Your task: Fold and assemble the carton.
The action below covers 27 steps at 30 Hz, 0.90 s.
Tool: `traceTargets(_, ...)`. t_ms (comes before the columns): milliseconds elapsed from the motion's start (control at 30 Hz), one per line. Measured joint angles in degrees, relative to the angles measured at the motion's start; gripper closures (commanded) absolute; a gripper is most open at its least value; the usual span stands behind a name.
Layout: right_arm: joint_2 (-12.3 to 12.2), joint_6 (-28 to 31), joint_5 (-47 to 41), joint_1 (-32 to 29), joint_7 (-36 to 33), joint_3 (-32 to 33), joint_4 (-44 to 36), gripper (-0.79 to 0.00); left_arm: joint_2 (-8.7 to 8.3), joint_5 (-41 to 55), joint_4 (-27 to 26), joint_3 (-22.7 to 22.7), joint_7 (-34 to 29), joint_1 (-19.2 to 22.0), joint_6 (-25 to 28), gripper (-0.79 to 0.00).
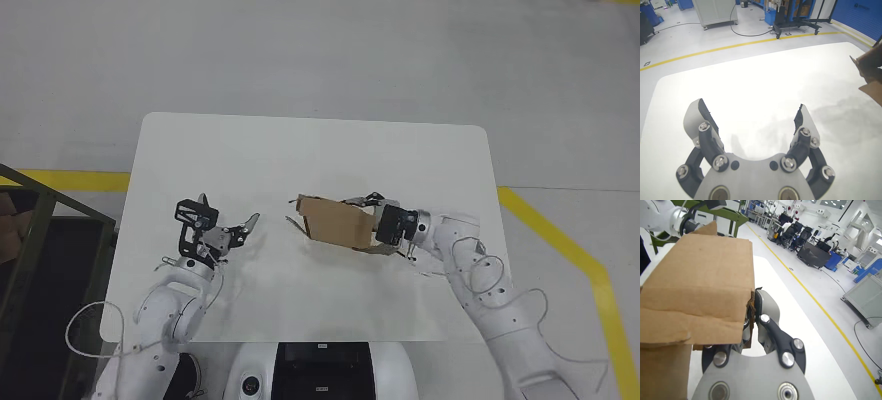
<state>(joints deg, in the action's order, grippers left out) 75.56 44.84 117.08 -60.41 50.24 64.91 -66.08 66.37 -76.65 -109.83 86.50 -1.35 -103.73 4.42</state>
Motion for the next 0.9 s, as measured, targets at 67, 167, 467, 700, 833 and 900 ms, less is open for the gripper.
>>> traceTargets(67,-0.1,1.8,-0.2,1.2,2.8,-1.2,1.6,0.0,0.13,0.6,-0.8,-0.8,0.0,-0.2,0.0,-0.785)
traceTargets(167,-0.2,3.4,-0.8,3.3,6.3,-4.0,4.3,0.0,0.32,2.5,-2.5,-1.9,0.2,-0.6,0.8,-0.785)
traceTargets(467,-0.7,2.2,-6.9,7.8,7.0,-12.2,8.9,0.0,0.54,0.8,-5.5,-4.6,-0.3,-1.4,1.3,-0.785)
traceTargets(700,-0.7,2.2,-6.8,7.8,7.0,-12.1,8.8,0.0,0.55,0.8,-5.5,-4.6,-0.3,-1.4,1.3,-0.785)
traceTargets(833,-0.7,2.2,-6.8,7.8,7.0,-12.1,8.8,0.0,0.54,0.8,-5.5,-4.6,-0.3,-1.4,1.3,-0.785)
traceTargets(900,-0.7,2.2,-6.8,7.8,7.0,-12.1,8.8,0.0,0.54,0.8,-5.5,-4.6,-0.3,-1.4,1.3,-0.785)
